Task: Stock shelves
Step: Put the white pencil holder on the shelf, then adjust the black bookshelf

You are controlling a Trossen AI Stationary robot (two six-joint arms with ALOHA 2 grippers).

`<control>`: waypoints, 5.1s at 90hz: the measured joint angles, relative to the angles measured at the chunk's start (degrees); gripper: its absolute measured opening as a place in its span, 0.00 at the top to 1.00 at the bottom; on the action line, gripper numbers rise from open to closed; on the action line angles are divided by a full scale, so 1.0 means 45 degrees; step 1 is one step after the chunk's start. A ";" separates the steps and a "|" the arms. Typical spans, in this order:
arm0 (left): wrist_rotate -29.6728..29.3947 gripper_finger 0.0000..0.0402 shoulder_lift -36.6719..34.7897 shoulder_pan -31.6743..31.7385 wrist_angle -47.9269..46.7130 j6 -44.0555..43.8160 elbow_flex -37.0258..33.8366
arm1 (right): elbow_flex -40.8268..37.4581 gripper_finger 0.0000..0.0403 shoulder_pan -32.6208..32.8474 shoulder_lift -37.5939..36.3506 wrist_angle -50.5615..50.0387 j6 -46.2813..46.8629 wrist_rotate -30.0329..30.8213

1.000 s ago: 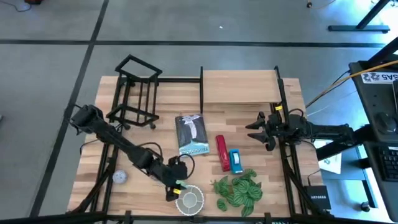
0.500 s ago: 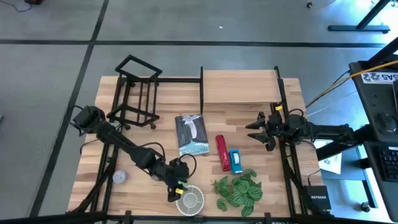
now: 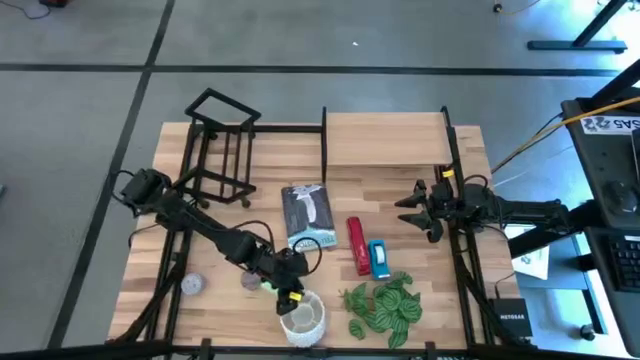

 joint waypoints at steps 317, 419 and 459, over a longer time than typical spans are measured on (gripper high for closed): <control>-0.1522 0.98 0.5957 1.1114 -0.6137 0.9862 1.5231 | 0.0000 0.55 0.0000 -0.0004 0.0002 0.0002 0.0000; -0.1961 0.78 0.4781 1.0412 -0.6165 0.9747 1.5237 | 0.0000 0.55 0.0000 -0.0004 0.0007 -0.0001 0.0000; -0.2078 0.78 0.2417 0.7821 -0.9912 1.0787 1.5239 | 0.0000 0.55 0.0002 -0.0003 0.0003 0.0000 -0.0001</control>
